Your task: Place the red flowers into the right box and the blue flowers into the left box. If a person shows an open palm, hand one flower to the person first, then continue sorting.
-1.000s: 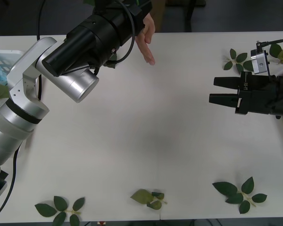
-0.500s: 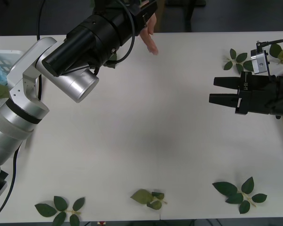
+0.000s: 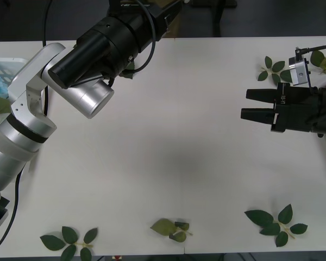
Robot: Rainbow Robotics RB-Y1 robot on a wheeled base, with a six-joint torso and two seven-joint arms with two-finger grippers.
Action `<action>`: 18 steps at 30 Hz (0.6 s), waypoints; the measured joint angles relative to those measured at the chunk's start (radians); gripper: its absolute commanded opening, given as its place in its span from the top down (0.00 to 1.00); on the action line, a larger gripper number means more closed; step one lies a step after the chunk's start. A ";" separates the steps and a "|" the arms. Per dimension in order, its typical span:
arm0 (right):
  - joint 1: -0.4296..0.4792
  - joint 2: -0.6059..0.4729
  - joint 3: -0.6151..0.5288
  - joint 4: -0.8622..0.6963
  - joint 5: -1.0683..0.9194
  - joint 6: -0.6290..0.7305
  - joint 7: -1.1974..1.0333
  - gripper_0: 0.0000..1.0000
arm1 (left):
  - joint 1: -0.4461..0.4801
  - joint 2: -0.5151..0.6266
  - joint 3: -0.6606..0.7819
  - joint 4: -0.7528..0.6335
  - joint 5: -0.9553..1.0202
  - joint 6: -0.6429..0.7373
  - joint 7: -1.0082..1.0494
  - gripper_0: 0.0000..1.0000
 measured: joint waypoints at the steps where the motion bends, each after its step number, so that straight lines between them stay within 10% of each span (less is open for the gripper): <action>1: 0.000 0.000 0.000 0.000 0.000 0.000 0.000 0.23 | 0.000 0.000 0.000 0.000 0.000 0.000 0.000 0.00; 8: 0.000 0.000 0.000 0.000 0.000 0.000 0.000 0.23 | 0.016 0.046 -0.036 0.009 0.065 0.001 0.004 0.00; 18: 0.000 0.000 0.002 0.000 0.000 0.000 0.000 0.23 | 0.092 0.442 -0.291 0.007 0.381 0.001 0.020 0.00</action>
